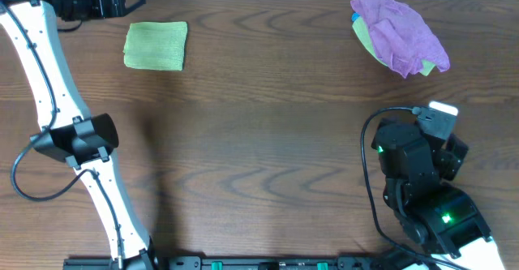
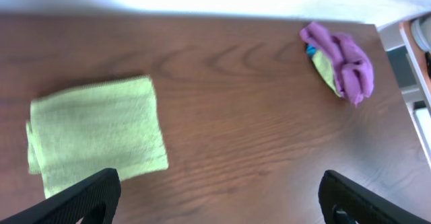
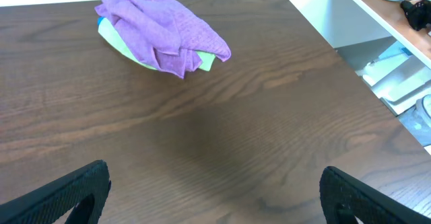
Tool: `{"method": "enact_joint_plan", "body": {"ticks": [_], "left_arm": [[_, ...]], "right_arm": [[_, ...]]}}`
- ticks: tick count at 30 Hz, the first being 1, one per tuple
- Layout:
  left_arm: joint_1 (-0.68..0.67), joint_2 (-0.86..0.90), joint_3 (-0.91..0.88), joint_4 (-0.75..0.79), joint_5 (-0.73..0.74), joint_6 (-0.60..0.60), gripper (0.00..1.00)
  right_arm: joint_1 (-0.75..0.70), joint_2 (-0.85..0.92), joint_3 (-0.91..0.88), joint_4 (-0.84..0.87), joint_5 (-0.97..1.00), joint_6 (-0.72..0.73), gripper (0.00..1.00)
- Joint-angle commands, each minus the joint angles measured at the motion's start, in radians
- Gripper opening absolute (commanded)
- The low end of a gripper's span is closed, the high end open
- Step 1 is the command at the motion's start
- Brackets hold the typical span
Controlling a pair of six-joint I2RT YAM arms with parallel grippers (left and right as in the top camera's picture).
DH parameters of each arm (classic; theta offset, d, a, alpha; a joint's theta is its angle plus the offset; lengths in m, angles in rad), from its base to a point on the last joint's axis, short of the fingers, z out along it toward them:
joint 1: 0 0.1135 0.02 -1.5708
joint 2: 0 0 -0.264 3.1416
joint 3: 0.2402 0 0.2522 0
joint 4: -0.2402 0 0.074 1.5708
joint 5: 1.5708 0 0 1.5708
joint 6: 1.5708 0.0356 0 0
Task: Fold the cloth
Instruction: 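Open the left gripper and lift it off the green square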
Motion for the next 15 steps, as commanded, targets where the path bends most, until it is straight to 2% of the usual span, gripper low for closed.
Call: {"method": "enact_joint_plan", "body": {"ticks": [1, 8, 15], "left_arm": [[-0.028, -0.033, 0.079, -0.019, 0.027, 0.043, 0.95], [-0.128, -0.177, 0.079, -0.042, -0.097, 0.076, 0.95], [-0.212, -0.288, 0.079, -0.059, -0.234, 0.057, 0.95]], "right_arm": [[-0.006, 0.0, -0.005, 0.002, 0.007, 0.021, 0.99], [-0.006, 0.0, -0.005, 0.002, 0.007, 0.021, 0.99], [-0.006, 0.0, -0.005, 0.002, 0.007, 0.021, 0.99]]}}
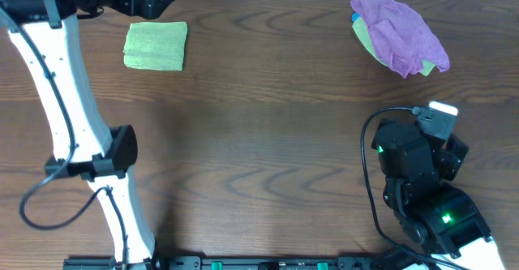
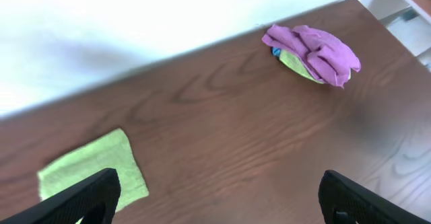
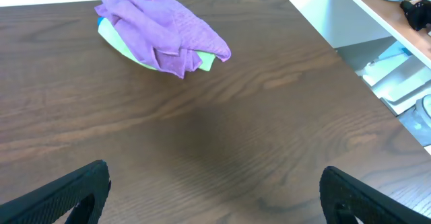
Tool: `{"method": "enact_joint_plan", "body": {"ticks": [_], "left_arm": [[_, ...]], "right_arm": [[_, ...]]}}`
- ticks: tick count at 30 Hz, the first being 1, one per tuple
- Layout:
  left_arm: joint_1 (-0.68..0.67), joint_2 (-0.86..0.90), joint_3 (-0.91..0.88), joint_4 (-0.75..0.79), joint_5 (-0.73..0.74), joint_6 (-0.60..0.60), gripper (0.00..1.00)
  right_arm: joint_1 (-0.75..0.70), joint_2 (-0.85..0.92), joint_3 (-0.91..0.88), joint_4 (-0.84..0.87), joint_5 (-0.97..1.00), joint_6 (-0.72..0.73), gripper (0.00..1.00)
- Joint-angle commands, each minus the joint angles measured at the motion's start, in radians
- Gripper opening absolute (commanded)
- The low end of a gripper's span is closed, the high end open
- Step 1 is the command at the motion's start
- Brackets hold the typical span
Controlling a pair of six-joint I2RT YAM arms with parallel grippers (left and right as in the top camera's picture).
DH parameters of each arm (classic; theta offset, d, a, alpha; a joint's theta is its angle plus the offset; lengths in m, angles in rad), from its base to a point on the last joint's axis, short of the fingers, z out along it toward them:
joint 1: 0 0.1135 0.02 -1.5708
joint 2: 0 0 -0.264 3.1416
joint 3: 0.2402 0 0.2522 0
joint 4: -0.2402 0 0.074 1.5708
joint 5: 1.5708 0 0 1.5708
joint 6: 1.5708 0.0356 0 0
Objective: Fold the cloth
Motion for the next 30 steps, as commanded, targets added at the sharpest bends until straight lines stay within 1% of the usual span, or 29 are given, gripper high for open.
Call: {"method": "enact_joint_plan", "body": {"ticks": [1, 3, 9, 13, 17, 21, 24, 30], "left_arm": [[-0.023, -0.055, 0.019, -0.024, -0.117, -0.028, 0.95], [-0.04, -0.08, 0.019, -0.034, -0.167, -0.063, 0.95], [-0.074, -0.135, 0.019, -0.044, -0.224, -0.068, 0.95], [-0.079, -0.153, 0.019, -0.072, -0.224, -0.076, 0.95], [-0.079, -0.162, 0.019, -0.083, -0.225, -0.18, 0.95], [-0.077, -0.164, 0.019, -0.083, -0.22, -0.185, 0.95], [-0.078, -0.165, 0.019, -0.083, -0.242, -0.185, 0.95], [-0.047, -0.179, 0.019, -0.064, -0.243, -0.185, 0.95]], "right_arm": [[-0.006, 0.0, -0.005, 0.001, 0.007, 0.021, 0.99], [-0.006, 0.0, -0.005, 0.001, 0.007, 0.021, 0.99], [-0.006, 0.0, -0.005, 0.001, 0.007, 0.021, 0.99], [-0.006, 0.0, -0.005, 0.001, 0.007, 0.021, 0.99], [-0.006, 0.0, -0.005, 0.001, 0.007, 0.021, 0.99], [-0.006, 0.0, -0.005, 0.001, 0.007, 0.021, 0.99], [-0.006, 0.0, -0.005, 0.001, 0.007, 0.021, 0.99], [-0.006, 0.0, -0.005, 0.001, 0.007, 0.021, 0.99]]}}
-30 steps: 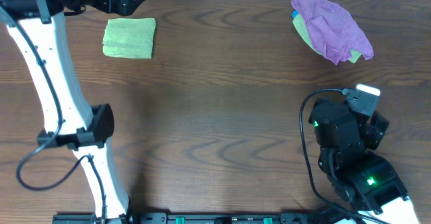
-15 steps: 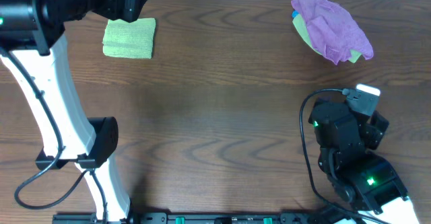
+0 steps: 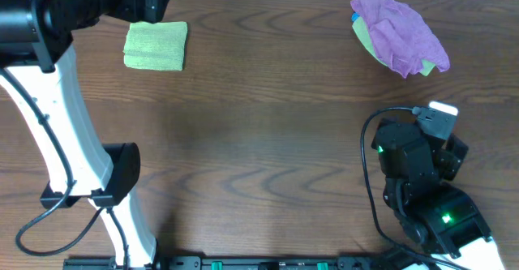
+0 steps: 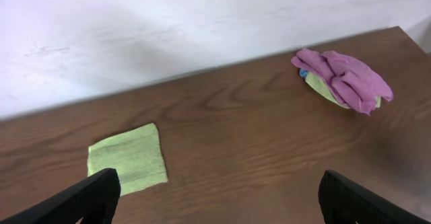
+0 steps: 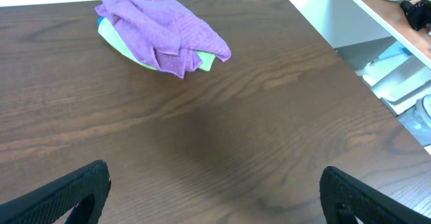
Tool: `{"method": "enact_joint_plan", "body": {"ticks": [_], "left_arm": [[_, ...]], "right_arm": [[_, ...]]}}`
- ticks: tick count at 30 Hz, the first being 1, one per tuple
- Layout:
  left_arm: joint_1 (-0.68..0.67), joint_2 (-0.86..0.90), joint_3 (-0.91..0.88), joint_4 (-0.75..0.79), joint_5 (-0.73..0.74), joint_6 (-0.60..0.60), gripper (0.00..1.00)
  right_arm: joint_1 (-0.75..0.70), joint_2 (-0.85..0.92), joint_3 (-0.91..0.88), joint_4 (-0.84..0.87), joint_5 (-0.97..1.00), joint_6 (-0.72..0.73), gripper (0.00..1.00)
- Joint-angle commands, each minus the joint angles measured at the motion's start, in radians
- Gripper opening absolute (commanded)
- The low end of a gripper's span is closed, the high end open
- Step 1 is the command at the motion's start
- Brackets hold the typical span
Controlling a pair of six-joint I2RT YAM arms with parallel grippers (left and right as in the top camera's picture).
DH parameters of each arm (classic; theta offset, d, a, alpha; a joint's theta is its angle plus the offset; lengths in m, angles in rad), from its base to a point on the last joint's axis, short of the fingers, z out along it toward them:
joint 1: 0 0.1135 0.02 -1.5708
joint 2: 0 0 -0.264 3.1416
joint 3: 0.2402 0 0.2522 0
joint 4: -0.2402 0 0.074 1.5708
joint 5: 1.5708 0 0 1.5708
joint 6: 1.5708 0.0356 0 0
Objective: Fold the cloth
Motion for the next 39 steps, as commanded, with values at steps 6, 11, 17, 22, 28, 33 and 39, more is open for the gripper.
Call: {"method": "enact_joint_plan", "body": {"ticks": [6, 11, 17, 22, 28, 33, 39], "left_arm": [[0.017, -0.086, 0.003, -0.012, -0.087, -0.011, 0.95], [0.017, -0.175, -0.148, 0.076, -0.152, -0.011, 0.95], [0.019, -0.32, -0.445, 0.205, -0.175, 0.038, 0.95], [0.019, -0.437, -0.637, 0.252, -0.213, 0.038, 0.95], [0.019, -0.599, -0.854, 0.322, -0.262, 0.038, 0.95], [0.019, -0.732, -1.013, 0.357, -0.304, 0.038, 0.95], [0.019, -0.91, -1.202, 0.385, -0.339, 0.038, 0.95]], "right_arm": [[-0.006, -0.001, -0.005, 0.002, 0.007, 0.021, 0.99], [-0.006, -0.001, -0.005, 0.001, 0.007, 0.021, 0.99], [-0.006, -0.001, -0.005, 0.002, 0.007, 0.021, 0.99], [-0.006, -0.001, -0.005, 0.001, 0.007, 0.021, 0.99], [-0.006, -0.001, -0.005, 0.001, 0.007, 0.021, 0.99], [-0.006, -0.001, -0.005, 0.001, 0.007, 0.021, 0.99], [-0.006, -0.001, -0.005, 0.002, 0.007, 0.021, 0.99]]}}
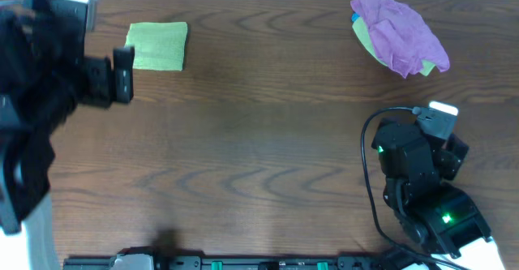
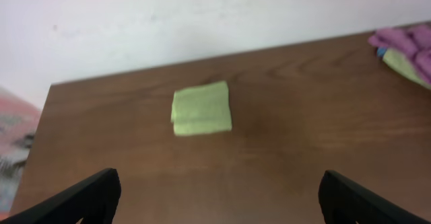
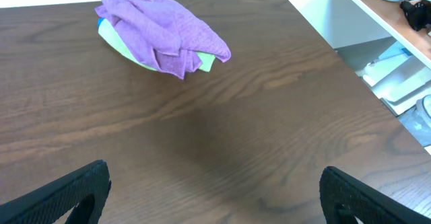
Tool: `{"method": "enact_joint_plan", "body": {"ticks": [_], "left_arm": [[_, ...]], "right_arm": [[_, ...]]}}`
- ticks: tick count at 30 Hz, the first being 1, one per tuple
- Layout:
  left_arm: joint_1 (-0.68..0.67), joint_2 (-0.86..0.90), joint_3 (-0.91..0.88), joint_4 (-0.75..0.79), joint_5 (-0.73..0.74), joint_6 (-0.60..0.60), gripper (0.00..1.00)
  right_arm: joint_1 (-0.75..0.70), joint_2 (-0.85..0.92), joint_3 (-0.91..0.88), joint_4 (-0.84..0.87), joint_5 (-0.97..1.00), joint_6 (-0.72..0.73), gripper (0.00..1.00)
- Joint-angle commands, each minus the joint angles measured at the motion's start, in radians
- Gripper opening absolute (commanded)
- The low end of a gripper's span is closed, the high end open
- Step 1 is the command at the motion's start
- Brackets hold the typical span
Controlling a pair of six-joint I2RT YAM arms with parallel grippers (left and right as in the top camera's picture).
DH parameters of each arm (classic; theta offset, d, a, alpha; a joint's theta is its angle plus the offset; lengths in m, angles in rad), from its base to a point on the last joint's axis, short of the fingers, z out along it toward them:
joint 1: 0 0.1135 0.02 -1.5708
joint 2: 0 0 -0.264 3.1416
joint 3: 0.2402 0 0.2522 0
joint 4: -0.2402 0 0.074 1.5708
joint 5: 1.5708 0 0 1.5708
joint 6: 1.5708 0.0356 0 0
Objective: Fold the cloth
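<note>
A green cloth (image 1: 158, 45), folded into a small rectangle, lies flat at the table's back left; the left wrist view shows the green cloth (image 2: 201, 107) small and far off. My left gripper (image 2: 219, 187) is open and empty, held high and well back from it. The left arm (image 1: 49, 100) is a dark blur near the overhead camera. My right gripper (image 3: 212, 187) is open and empty, low over bare wood at the front right.
A crumpled purple cloth (image 1: 399, 33) sits on top of green and blue pieces at the back right, also seen as the purple pile (image 3: 161, 32). The right arm's base (image 1: 422, 189) and cable occupy the front right corner. Shelves stand beyond the table's right edge.
The left arm has moved up and back from the table's far-left edge, so the green cloth now looks smaller and centred in its wrist view. The right arm and both cloths are unchanged.
The left gripper was open just beside the folded green cloth. In each later moment it stood higher and farther away, still open and empty. The green cloth has stayed folded in the same spot, and the right arm has stayed still.
</note>
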Motion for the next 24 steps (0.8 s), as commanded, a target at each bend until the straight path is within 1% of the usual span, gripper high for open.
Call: {"method": "enact_joint_plan", "body": {"ticks": [1, 5, 8, 15, 24], "left_arm": [[0.003, -0.093, -0.089, 0.005, -0.038, 0.007, 0.95], [0.003, -0.214, -0.2, 0.006, -0.063, 0.01, 0.95], [0.003, -0.303, -0.28, 0.007, -0.067, 0.033, 0.95], [0.003, -0.496, -0.444, -0.003, -0.075, 0.033, 0.95], [0.003, -0.666, -0.624, -0.026, -0.064, 0.032, 0.95]], "right_arm": [[-0.006, -0.001, -0.005, 0.0, 0.007, 0.021, 0.99], [-0.006, -0.001, -0.005, 0.0, 0.007, 0.021, 0.99], [-0.006, -0.001, -0.005, 0.0, 0.007, 0.021, 0.99], [-0.006, -0.001, -0.005, 0.0, 0.007, 0.021, 0.99], [-0.006, -0.001, -0.005, 0.0, 0.007, 0.021, 0.99]]}}
